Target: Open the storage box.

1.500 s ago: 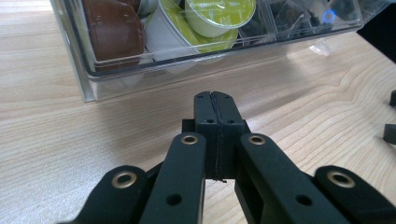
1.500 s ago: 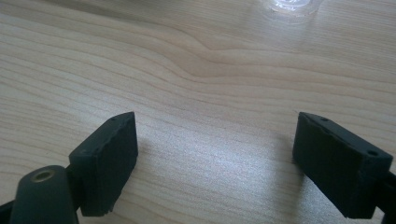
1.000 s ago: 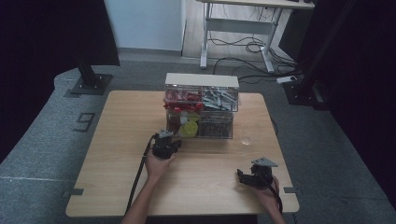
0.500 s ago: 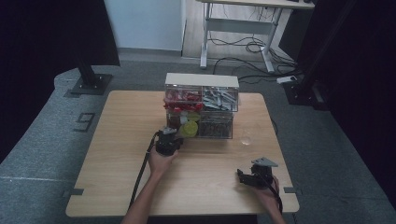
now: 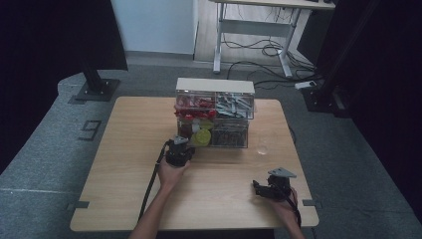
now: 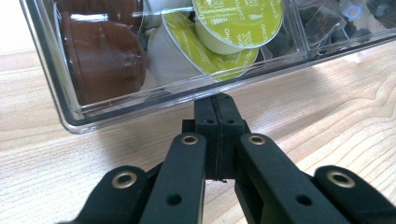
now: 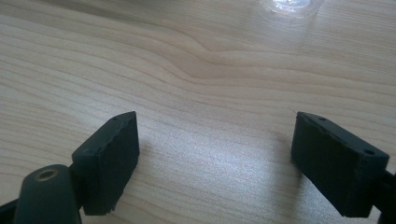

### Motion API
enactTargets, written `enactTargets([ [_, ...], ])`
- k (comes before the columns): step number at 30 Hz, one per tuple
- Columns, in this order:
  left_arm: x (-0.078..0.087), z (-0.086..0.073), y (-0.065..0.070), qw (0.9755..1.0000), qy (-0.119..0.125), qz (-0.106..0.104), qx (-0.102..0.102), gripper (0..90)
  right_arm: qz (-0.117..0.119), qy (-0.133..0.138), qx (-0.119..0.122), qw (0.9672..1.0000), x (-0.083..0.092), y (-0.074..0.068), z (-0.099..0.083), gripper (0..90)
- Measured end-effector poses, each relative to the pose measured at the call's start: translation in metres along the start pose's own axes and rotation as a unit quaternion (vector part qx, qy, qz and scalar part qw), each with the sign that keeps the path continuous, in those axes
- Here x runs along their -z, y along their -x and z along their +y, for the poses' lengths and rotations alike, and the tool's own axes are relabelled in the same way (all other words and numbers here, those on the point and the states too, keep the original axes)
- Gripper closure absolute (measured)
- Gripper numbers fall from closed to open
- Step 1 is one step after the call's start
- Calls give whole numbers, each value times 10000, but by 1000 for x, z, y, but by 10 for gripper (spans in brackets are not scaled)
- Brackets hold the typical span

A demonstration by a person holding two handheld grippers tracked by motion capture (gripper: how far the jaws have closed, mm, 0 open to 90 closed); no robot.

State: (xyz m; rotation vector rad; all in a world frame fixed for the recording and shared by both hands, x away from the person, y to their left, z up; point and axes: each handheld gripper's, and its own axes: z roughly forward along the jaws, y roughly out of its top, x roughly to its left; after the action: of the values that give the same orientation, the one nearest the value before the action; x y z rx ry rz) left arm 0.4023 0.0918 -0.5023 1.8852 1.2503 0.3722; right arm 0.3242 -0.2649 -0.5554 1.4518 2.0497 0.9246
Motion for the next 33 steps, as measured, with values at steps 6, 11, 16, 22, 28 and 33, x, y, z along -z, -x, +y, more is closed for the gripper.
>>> enactTargets([
  [6,2,0,1,10000,-7,9,-53,900,-1,1,0,10000,0,0,0,156],
  [11,5,0,1,10000,-4,9,-76,900,1,0,-8,10000,0,0,0,156],
  [16,6,0,3,10000,25,-28,-90,900,1,0,-8,10000,0,0,0,156],
  [22,12,9,5,9998,188,-28,-94,900,1,1,-6,10000,0,0,0,156],
  [28,16,13,8,9997,215,-8,-148,900,1,0,-6,10000,0,0,0,156],
  [33,20,16,9,9995,253,-15,-171,900,1,0,-7,10000,0,0,0,156],
])
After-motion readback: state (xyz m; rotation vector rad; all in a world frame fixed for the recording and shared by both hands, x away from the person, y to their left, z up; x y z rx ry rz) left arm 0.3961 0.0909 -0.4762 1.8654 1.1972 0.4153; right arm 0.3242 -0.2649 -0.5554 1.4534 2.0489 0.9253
